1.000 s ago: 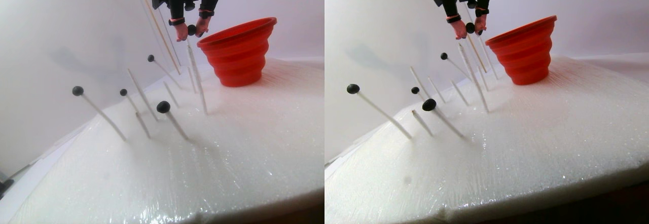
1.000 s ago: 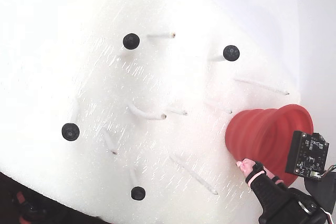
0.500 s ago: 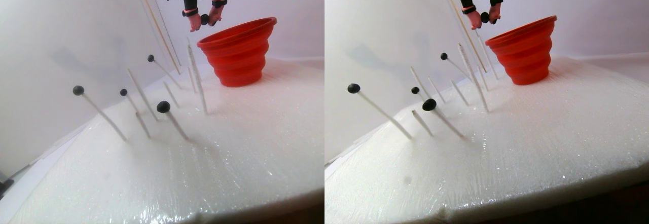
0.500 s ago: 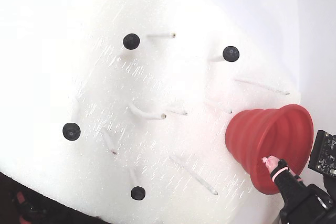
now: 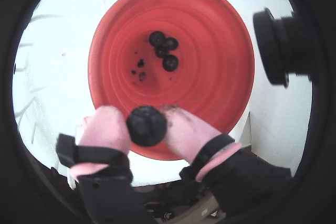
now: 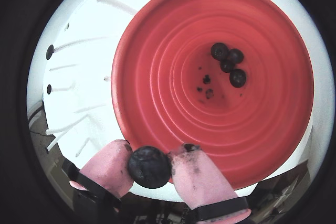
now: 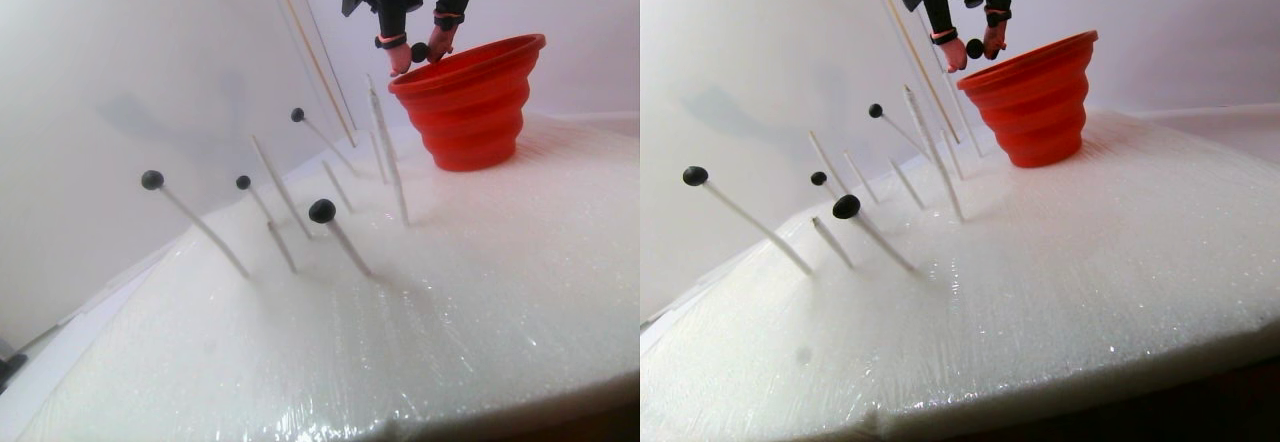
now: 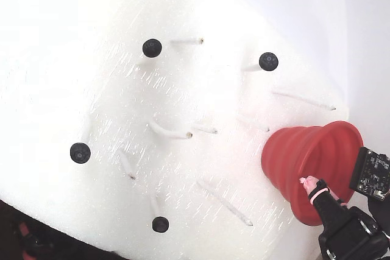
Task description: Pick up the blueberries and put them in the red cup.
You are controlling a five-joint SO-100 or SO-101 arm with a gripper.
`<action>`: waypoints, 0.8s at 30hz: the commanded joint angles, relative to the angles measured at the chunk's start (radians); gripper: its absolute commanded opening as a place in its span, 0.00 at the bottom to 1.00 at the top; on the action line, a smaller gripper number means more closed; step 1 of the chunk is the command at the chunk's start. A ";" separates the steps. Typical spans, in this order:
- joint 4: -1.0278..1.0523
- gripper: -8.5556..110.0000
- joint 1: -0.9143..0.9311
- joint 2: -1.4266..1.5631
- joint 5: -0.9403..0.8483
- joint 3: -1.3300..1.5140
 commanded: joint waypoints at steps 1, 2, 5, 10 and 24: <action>-0.037 0.22 0.002 0.003 -0.015 -0.095; -0.041 0.22 0.002 0.002 -0.018 -0.095; -0.052 0.22 -0.006 0.000 -0.028 -0.097; -0.060 0.21 -0.034 0.008 -0.038 -0.103; -0.064 0.20 -0.161 0.071 -0.092 -0.091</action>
